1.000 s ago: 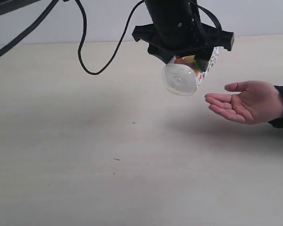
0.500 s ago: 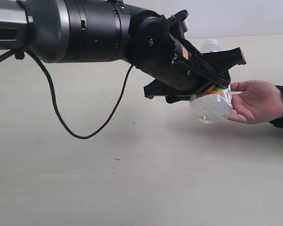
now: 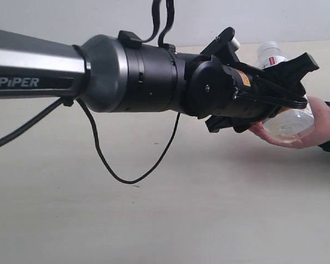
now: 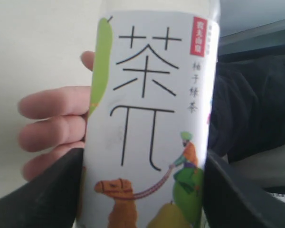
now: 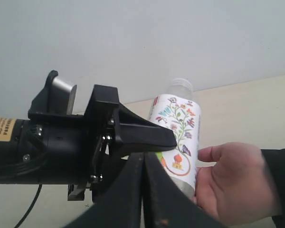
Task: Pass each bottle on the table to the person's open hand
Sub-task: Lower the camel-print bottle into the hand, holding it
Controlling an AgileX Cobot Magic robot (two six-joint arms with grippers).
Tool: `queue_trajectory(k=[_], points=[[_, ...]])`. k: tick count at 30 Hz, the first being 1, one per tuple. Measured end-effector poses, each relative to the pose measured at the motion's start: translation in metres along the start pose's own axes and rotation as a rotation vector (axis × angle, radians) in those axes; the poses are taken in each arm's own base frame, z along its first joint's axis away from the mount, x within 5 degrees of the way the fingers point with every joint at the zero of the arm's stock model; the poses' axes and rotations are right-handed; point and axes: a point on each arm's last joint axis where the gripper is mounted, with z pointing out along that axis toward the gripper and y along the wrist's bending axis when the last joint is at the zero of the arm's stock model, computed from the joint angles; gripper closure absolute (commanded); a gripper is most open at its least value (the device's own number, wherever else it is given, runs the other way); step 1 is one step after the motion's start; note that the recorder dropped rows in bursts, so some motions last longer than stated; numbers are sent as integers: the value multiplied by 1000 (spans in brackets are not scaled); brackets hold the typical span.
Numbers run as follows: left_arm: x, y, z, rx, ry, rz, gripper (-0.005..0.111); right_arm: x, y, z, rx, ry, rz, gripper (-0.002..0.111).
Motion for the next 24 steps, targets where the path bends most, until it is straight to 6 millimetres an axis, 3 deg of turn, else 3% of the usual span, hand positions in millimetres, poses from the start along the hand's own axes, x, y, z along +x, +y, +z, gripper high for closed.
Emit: queue_trajectory(k=[24], points=[[11, 18, 21, -30, 7, -58, 107, 0, 0, 0, 0, 0, 0, 108]])
